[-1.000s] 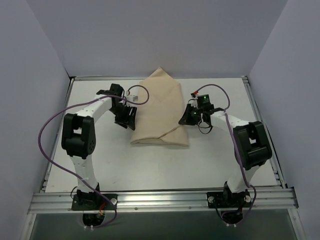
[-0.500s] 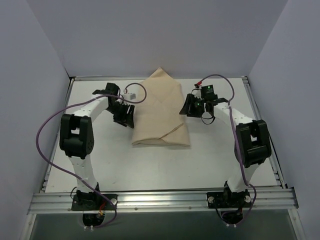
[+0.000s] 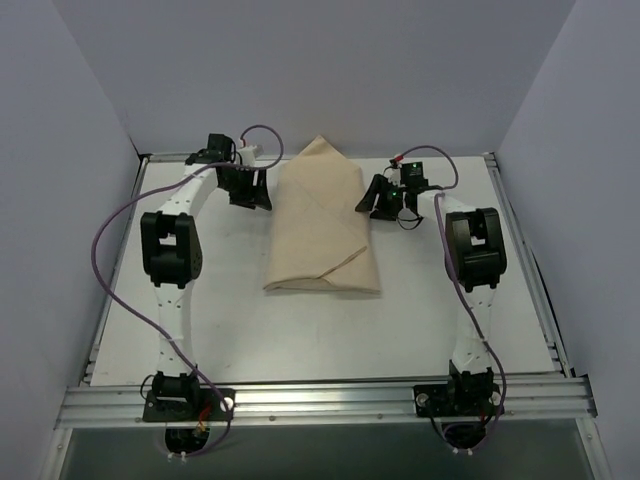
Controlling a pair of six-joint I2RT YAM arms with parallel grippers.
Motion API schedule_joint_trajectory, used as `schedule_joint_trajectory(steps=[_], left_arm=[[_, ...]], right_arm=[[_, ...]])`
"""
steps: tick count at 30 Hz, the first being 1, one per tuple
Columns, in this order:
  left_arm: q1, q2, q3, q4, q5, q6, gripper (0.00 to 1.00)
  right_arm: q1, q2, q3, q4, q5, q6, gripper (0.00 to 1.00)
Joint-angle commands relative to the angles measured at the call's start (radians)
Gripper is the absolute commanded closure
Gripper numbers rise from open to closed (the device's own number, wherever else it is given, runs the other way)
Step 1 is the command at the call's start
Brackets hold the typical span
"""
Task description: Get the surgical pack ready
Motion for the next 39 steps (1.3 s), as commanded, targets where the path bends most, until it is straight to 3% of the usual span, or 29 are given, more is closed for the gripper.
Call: schedule_joint_trajectory(steps=[1, 8, 10, 14, 21, 23, 29, 37, 39], left_arm=[[-0.036, 0.065, 0.058, -0.033, 0.039, -0.024, 0.3], [-0.043, 0.185, 0.157, -0.037, -0.021, -0.078, 0.32], [-0.043, 0.198, 0.161, -0.04, -0.02, -0.073, 0.34], [-0.049, 0.202, 0.139, -0.034, 0.005, -0.075, 0.47], [-0.057, 0.154, 0.016, -0.002, 0.051, -0.069, 0.81], [-0.05, 0.13, -0.02, -0.003, 0.052, -0.059, 0.86], [-0.05, -0.028, -0.255, 0.066, 0.031, -0.049, 0.87], [-0.05, -0.271, -0.513, 0.09, 0.025, 0.01, 0.86], [-0.049, -0.309, -0.553, 0.076, 0.029, 0.02, 0.83]], right_arm=[[-0.005, 0.034, 0.03, 0.063, -0.069, 0.029, 0.47], [-0.009, 0.048, -0.054, 0.167, -0.104, 0.059, 0.63], [-0.01, 0.056, -0.061, 0.164, -0.106, 0.057, 0.73], [-0.01, 0.065, -0.071, 0.181, -0.12, 0.071, 0.86], [-0.01, 0.034, -0.117, 0.207, -0.143, 0.076, 0.97], [-0.01, 0.02, -0.136, 0.209, -0.147, 0.072, 1.0], [-0.007, -0.067, -0.258, 0.229, -0.15, 0.063, 1.0], [0.027, -0.306, -0.543, 0.229, -0.126, 0.063, 1.0], [0.033, -0.34, -0.568, 0.221, -0.121, 0.063, 0.89]])
